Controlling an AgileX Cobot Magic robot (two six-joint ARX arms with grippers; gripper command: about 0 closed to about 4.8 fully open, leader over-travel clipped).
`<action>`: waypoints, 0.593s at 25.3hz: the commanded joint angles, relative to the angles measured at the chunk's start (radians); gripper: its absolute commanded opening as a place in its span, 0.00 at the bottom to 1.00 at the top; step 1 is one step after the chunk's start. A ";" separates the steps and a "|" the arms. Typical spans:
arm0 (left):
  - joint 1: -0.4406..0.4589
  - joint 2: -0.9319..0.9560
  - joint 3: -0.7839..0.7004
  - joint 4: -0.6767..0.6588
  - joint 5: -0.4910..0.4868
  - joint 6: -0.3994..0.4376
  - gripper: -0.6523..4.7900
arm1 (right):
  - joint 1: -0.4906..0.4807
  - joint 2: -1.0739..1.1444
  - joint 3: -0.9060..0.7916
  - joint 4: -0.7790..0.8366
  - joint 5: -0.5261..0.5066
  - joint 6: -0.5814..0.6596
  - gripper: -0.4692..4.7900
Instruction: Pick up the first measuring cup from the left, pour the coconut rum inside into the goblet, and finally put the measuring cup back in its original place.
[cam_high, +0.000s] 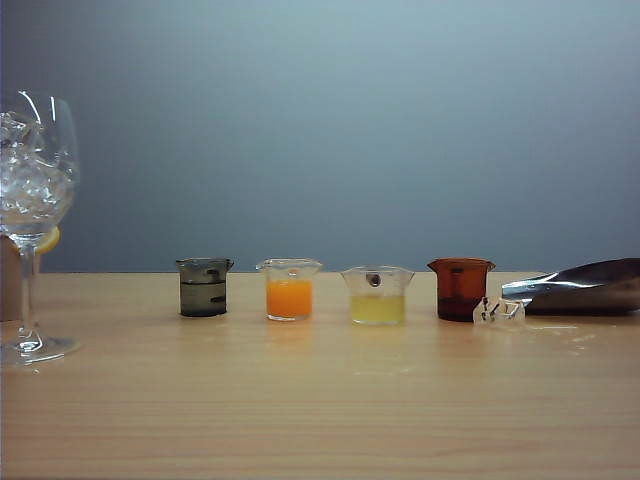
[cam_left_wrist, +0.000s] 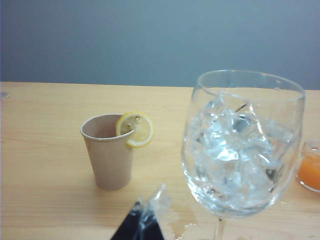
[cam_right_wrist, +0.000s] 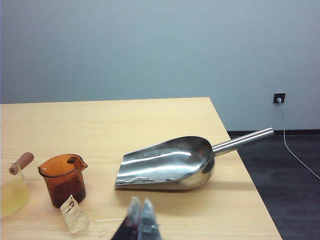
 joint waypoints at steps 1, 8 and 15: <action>-0.001 0.000 0.003 0.014 0.000 0.004 0.11 | 0.000 0.000 -0.003 0.008 -0.002 0.004 0.09; 0.000 0.000 0.015 0.012 -0.009 -0.010 0.11 | 0.001 0.000 0.014 0.000 -0.002 0.004 0.09; -0.001 0.018 0.272 -0.219 -0.082 -0.094 0.11 | 0.005 0.008 0.171 -0.067 0.003 0.003 0.09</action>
